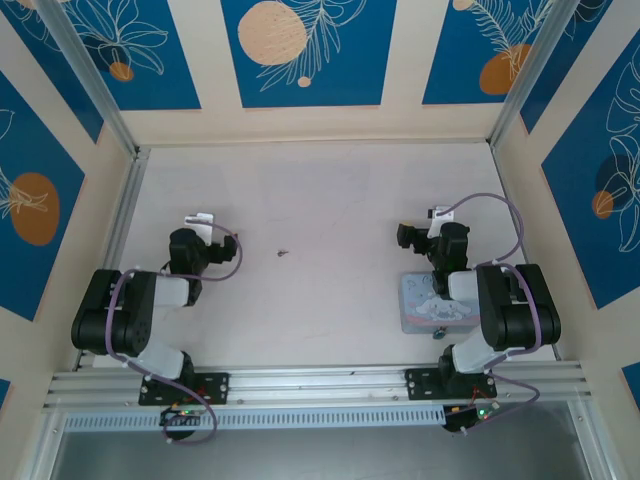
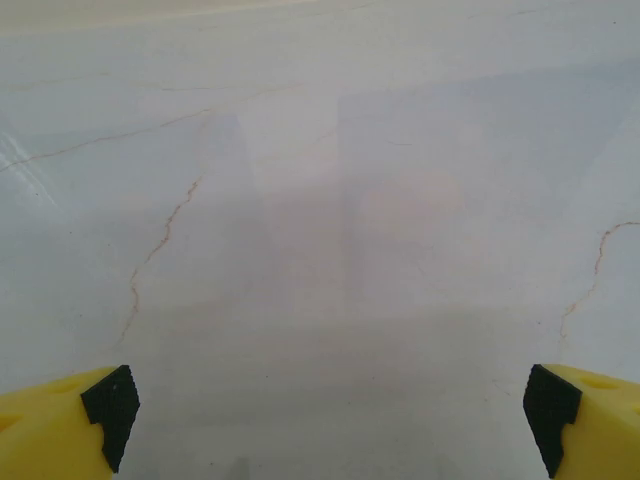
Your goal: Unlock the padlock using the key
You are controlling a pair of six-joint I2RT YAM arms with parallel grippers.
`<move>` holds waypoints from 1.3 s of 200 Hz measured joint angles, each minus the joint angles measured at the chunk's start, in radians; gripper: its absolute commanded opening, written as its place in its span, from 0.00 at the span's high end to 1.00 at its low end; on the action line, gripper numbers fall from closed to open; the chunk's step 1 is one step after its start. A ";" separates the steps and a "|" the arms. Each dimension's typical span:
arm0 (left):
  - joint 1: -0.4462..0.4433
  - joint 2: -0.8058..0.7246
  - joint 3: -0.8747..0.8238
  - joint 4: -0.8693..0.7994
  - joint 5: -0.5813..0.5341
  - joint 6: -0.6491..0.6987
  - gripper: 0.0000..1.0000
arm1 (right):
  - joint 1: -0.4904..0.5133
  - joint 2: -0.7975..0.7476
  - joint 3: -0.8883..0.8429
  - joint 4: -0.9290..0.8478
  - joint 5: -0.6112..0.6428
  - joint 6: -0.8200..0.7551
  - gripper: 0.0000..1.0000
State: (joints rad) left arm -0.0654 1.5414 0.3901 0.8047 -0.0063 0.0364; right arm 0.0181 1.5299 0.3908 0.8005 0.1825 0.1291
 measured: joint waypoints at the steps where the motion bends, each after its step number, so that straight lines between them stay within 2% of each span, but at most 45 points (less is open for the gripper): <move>1: 0.000 0.000 0.000 0.000 0.000 0.000 0.00 | 0.000 0.000 0.000 0.000 0.000 0.000 0.01; 117: 0.001 0.000 0.006 -0.006 0.006 0.000 0.00 | -0.009 0.000 0.000 0.000 -0.006 0.000 0.00; 138: 0.003 -0.001 0.007 -0.006 0.006 0.000 0.00 | -0.003 -0.037 0.002 -0.051 0.035 0.008 0.00; 156: 0.003 -0.020 0.037 -0.094 0.006 -0.001 0.00 | 0.001 -0.156 0.041 -0.208 0.105 0.057 0.00; 175: 0.003 -0.059 0.145 -0.260 0.002 -0.004 0.00 | -0.027 -0.288 0.196 -0.491 0.181 0.259 0.00; 195: 0.004 -0.122 0.257 -0.394 -0.013 -0.054 0.00 | -0.096 -0.346 0.419 -0.789 0.177 0.428 0.00; 212: 0.004 -0.170 0.349 -0.520 -0.016 -0.133 0.00 | -0.130 -0.366 0.542 -1.003 0.175 0.527 0.00; 234: -0.005 -0.202 0.441 -0.663 0.001 -0.251 0.00 | -0.135 -0.389 0.576 -1.274 0.177 0.629 0.00; 260: -0.064 -0.248 0.453 -0.791 0.014 -0.357 0.00 | -0.148 -0.428 0.542 -1.541 0.193 0.730 0.00</move>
State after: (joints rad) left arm -0.1291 1.2934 0.8429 0.0139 0.0082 -0.3210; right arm -0.1295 1.1019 0.9329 -0.7406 0.3752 0.8589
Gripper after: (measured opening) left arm 0.998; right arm 0.996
